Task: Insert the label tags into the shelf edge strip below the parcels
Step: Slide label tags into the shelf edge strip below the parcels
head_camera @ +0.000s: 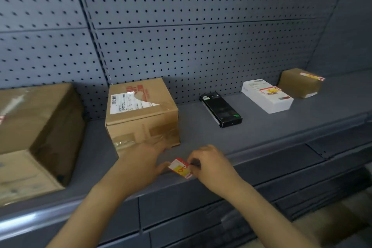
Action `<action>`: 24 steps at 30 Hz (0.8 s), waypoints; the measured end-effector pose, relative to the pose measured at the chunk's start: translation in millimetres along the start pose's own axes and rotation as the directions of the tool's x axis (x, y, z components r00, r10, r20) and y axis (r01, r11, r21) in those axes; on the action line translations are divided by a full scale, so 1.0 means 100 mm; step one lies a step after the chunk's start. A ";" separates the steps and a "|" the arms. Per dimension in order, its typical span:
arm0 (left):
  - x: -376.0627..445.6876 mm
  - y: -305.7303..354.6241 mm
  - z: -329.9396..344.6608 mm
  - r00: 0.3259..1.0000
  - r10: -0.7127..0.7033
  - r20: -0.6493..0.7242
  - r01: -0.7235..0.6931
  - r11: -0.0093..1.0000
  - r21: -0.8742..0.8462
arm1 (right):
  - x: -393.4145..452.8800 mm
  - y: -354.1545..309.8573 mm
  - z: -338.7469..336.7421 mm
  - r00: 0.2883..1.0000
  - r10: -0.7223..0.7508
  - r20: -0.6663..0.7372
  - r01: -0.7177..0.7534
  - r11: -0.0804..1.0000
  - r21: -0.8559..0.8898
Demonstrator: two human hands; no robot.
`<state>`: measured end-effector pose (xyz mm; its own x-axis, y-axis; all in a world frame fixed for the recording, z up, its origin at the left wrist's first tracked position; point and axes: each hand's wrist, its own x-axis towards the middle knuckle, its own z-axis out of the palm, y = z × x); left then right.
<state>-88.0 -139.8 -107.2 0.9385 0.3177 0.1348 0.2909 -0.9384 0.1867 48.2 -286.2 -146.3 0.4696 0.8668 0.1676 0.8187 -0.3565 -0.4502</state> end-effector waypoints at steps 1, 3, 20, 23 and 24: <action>-0.02 0.00 0.00 1.000 -0.010 -0.010 0.010 1.000 0.008 | 0.00 0.02 0.00 1.000 -0.016 -0.003 0.016 1.000 0.004; -0.06 -0.02 0.01 0.999 -0.021 -0.025 0.021 1.000 0.014 | 0.00 0.05 0.01 0.999 -0.034 -0.004 0.034 0.999 0.024; -0.55 -0.19 -0.20 0.956 -0.273 -0.108 0.281 0.958 0.060 | 0.27 -0.31 -0.04 0.991 -0.133 -0.032 0.136 0.934 0.332; -0.72 -0.23 -0.24 0.938 -0.328 -0.109 0.337 0.939 0.069 | 0.29 -0.48 0.05 0.981 -0.191 -0.021 0.185 0.910 0.372; -0.78 -0.25 -0.26 0.932 -0.345 -0.116 0.352 0.934 0.055 | 0.28 -0.54 0.08 0.978 -0.206 -0.016 0.196 0.901 0.386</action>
<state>-173.0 -137.4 -97.2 0.7526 0.6351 0.1739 0.6127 -0.7721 0.1685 14.2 -240.3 -123.9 0.2957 0.9162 0.2706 0.7022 -0.0164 -0.7118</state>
